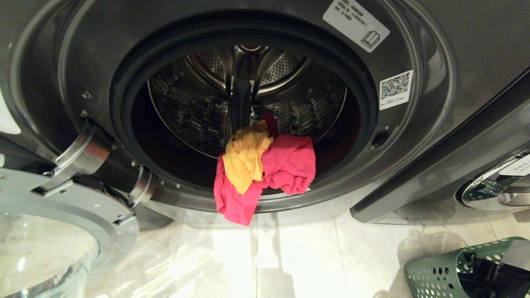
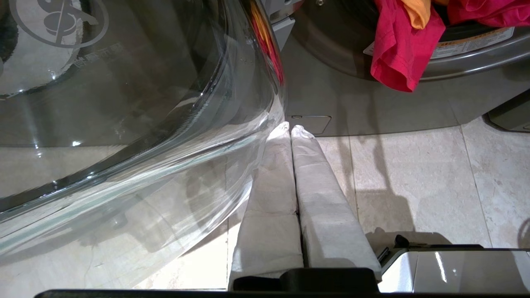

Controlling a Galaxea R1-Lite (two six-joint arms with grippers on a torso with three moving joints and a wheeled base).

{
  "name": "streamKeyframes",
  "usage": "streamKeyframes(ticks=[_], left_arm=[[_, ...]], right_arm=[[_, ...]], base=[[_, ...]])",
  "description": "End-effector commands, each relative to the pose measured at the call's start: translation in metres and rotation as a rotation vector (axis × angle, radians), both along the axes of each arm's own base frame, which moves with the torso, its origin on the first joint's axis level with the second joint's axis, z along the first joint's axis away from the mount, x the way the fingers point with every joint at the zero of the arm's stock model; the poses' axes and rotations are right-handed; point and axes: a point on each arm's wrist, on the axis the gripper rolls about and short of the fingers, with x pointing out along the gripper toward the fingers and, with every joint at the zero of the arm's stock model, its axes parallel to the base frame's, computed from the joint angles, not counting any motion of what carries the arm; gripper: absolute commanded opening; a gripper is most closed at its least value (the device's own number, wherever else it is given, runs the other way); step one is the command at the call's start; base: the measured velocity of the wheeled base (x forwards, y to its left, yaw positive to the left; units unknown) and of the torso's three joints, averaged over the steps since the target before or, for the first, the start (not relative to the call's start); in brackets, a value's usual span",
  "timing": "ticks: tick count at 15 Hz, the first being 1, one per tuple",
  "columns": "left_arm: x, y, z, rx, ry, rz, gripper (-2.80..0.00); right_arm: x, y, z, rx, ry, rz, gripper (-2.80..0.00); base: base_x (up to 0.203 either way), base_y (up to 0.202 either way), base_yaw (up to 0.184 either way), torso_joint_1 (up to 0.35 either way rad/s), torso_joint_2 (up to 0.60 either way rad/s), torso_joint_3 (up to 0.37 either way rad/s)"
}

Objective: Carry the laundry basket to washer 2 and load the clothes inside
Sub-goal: Place the clothes into the washing machine

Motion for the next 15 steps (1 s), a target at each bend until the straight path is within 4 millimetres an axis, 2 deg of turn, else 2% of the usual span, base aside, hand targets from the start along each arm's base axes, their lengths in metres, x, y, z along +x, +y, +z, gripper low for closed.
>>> streamKeyframes(ticks=[1, 7, 9, 11, 15], left_arm=[[0.000, 0.000, 0.000, 0.000, 0.001, 0.000, -2.80], [0.000, 0.000, 0.000, 0.000, 0.001, 0.000, -2.80], [0.000, 0.000, 0.000, -0.001, 0.001, 0.000, -2.80], [0.000, 0.000, 0.000, 0.000, 0.002, 0.000, -2.80], [0.000, 0.000, 0.000, -0.001, 0.001, 0.000, -2.80]], right_arm=[[0.013, 0.016, 0.000, -0.028, 0.010, 0.002, 0.00], [0.025, 0.016, 0.007, 0.103, -0.070, -0.029, 0.00], [0.016, 0.008, 0.007, 0.161, -0.086, -0.018, 0.00], [0.005, 0.012, 0.003, 0.196, -0.058, -0.028, 0.00], [-0.022, -0.001, 0.011, 0.234, -0.058, 0.031, 0.00]], base=[[0.000, 0.000, 0.000, 0.000, 0.00, 0.000], [0.000, 0.000, 0.000, 0.000, 0.00, 0.000], [0.000, 0.000, 0.000, 0.000, 0.00, 0.000], [0.000, 0.000, 0.000, 0.000, 0.00, 0.000], [0.000, 0.000, 0.000, 0.000, 0.00, 0.000]])
